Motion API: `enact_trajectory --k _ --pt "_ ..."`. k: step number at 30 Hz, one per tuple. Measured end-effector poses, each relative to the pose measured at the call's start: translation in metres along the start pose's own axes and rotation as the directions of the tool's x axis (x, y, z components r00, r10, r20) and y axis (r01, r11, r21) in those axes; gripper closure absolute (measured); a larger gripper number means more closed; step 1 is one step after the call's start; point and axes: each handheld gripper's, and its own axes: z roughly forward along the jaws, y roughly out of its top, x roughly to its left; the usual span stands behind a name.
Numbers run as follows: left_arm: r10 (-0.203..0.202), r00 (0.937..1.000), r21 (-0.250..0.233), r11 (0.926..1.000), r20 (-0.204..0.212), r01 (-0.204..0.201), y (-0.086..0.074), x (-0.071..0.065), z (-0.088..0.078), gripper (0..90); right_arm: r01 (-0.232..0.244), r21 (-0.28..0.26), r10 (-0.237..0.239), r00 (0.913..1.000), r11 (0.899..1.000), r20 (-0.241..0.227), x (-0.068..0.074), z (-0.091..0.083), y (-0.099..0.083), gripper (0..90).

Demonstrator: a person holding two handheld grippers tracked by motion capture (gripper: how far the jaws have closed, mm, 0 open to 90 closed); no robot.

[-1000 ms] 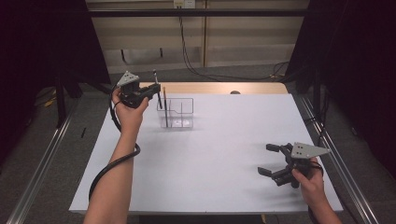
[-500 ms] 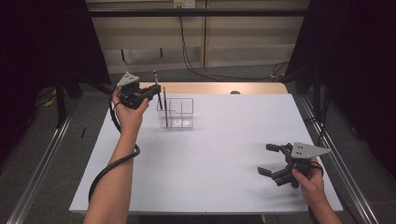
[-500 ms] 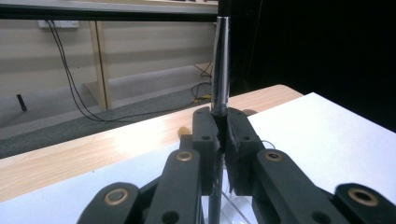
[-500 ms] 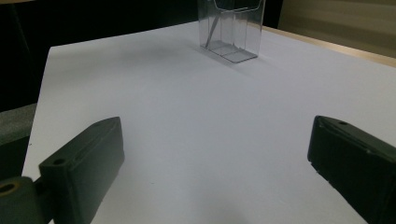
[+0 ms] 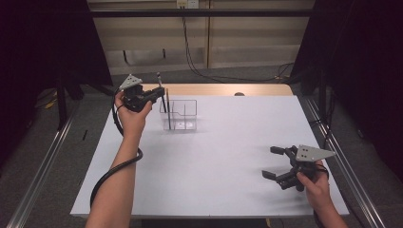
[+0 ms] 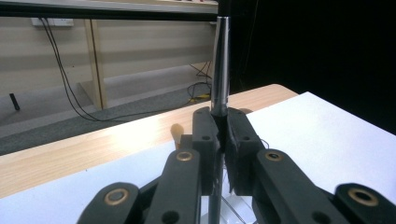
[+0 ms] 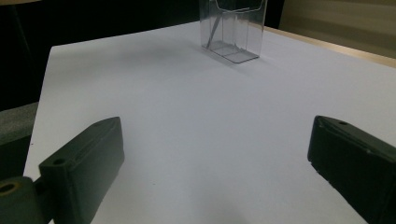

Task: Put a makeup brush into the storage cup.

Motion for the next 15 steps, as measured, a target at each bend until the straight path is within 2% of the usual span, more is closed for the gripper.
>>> enact_trajectory --k 15 --pt "-0.008 1.0000 0.006 1.0000 -0.002 0.008 -0.0067 0.0008 0.0018 83.7 0.002 0.001 -0.002 1.0000 1.000 -0.003 0.0001 0.0000 0.0002 3.7"
